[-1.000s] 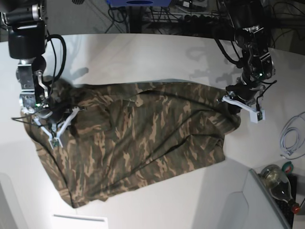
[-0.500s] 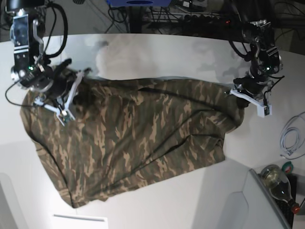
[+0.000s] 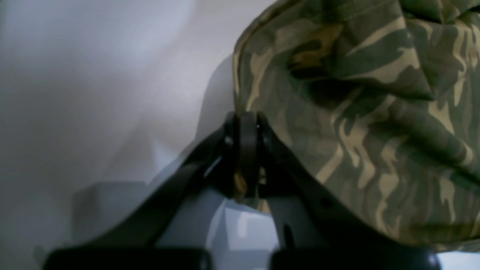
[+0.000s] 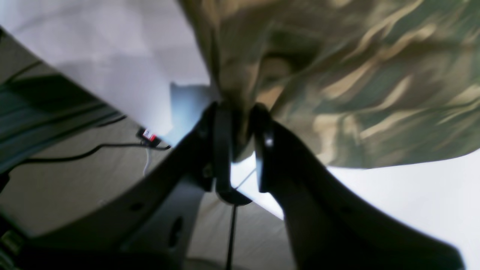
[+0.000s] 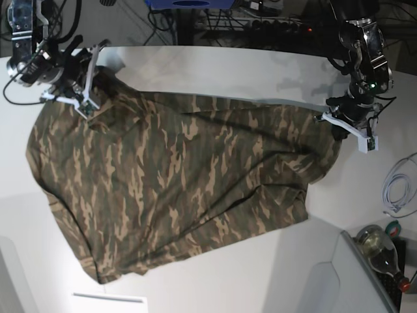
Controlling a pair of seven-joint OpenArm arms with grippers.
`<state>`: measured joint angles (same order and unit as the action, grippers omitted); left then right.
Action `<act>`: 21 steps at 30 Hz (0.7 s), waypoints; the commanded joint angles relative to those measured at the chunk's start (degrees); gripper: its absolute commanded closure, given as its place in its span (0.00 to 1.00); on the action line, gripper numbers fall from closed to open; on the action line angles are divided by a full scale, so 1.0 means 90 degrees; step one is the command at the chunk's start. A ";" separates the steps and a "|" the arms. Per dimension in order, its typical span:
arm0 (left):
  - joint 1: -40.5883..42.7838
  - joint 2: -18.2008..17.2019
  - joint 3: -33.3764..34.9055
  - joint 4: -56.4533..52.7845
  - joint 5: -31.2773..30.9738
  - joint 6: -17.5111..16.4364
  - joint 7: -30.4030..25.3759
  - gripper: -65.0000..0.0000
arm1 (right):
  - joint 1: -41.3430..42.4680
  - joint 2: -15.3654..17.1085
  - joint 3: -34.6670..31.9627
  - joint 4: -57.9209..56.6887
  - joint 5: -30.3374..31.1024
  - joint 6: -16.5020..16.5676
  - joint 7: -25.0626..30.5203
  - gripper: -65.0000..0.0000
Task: Layout the t-shirt on the table in an organized manner, then fold the t-shirt properly
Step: 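Lift the shirt edge with both grippers and drag it across the table, then regrasp the shirt corner with the right gripper and stretch it away from the left gripper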
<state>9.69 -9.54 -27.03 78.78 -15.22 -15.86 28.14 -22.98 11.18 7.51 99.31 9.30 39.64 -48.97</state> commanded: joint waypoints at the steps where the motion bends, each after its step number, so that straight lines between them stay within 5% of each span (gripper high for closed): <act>1: -0.0086 -0.0078 -0.0030 0.0121 -0.0062 -0.0021 -0.0113 1.00 | -0.0050 0.0052 0.0030 0.0077 0.0066 0.0040 0.0044 0.76; 5: -0.0115 -0.0166 -0.0030 0.0121 -0.0062 -0.0021 -0.0113 1.00 | -0.0245 0.0179 0.0040 0.0116 0.0066 0.0040 -0.0141 0.49; 7: -0.0125 -0.0176 -0.0040 0.0111 -0.0062 -0.0021 -0.0113 1.00 | -0.0235 0.0277 0.0138 0.0097 0.0066 0.0040 -0.0171 0.43; 13: -0.0125 -0.0215 -0.0382 0.0140 -0.0062 -0.0021 -0.0113 1.00 | 0.0566 0.0238 0.1378 -0.0529 0.0066 0.0040 0.0396 0.50; 18: -0.0066 -0.0205 -0.0382 0.0160 -0.0062 -0.0021 -0.0113 1.00 | 0.1416 0.0267 0.1378 -0.2072 0.0066 0.0040 0.0396 0.88; 21: -0.0047 -0.0185 -0.0343 0.0160 -0.0062 -0.0021 -0.0113 1.00 | 0.1640 0.0267 0.1378 -0.2668 0.0056 0.0040 0.0435 0.93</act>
<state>9.63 -10.59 -30.09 79.05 -15.18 -15.77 28.18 -9.19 12.97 19.77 75.05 10.50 39.94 -44.80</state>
